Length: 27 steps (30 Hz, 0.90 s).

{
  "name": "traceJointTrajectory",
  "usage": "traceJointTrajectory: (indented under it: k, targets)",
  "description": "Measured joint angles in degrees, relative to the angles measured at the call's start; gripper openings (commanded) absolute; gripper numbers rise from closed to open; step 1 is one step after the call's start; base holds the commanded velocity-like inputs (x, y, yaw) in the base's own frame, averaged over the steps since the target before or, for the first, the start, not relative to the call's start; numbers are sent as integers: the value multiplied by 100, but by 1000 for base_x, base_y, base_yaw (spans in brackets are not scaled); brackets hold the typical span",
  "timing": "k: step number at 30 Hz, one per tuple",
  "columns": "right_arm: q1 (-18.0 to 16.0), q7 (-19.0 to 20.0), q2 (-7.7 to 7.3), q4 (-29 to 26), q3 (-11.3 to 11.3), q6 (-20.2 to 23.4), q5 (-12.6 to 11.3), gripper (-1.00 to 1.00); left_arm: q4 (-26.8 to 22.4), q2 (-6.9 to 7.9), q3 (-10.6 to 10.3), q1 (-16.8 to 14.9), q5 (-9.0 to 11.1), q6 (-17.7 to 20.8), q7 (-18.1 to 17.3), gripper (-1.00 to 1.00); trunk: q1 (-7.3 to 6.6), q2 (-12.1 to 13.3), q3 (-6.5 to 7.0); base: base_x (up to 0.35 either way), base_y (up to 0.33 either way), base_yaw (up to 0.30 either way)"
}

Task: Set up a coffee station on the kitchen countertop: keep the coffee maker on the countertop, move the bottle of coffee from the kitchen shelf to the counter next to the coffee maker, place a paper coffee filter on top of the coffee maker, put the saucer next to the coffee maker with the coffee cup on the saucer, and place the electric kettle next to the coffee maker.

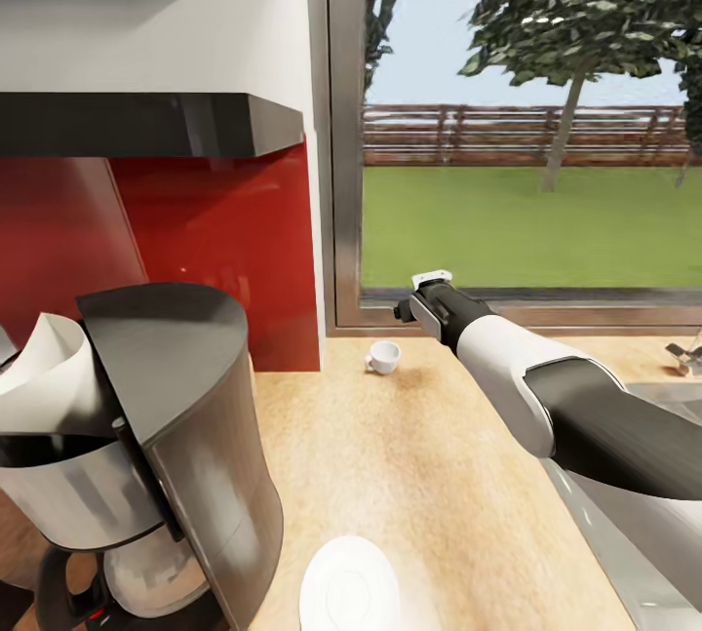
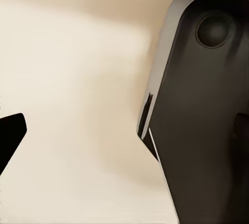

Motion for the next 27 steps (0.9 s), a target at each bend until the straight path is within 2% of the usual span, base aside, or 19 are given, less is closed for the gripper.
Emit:
traceJointTrajectory:
  k: [14,21,27]
  targets:
    - [0,98,0,-15,-12,1,-44,100,28,1,-9,0,-15,-2,0,100,0,0,-126,0,0,0]
    - [0,215,0,-13,-21,5,-316,100,90,1,-17,0,-14,-4,0,100,153,-280,-306,0,0,0]
    - [0,220,0,-9,-20,5,-348,100,115,1,-15,0,-14,-2,1,100,264,-482,-406,0,0,0]
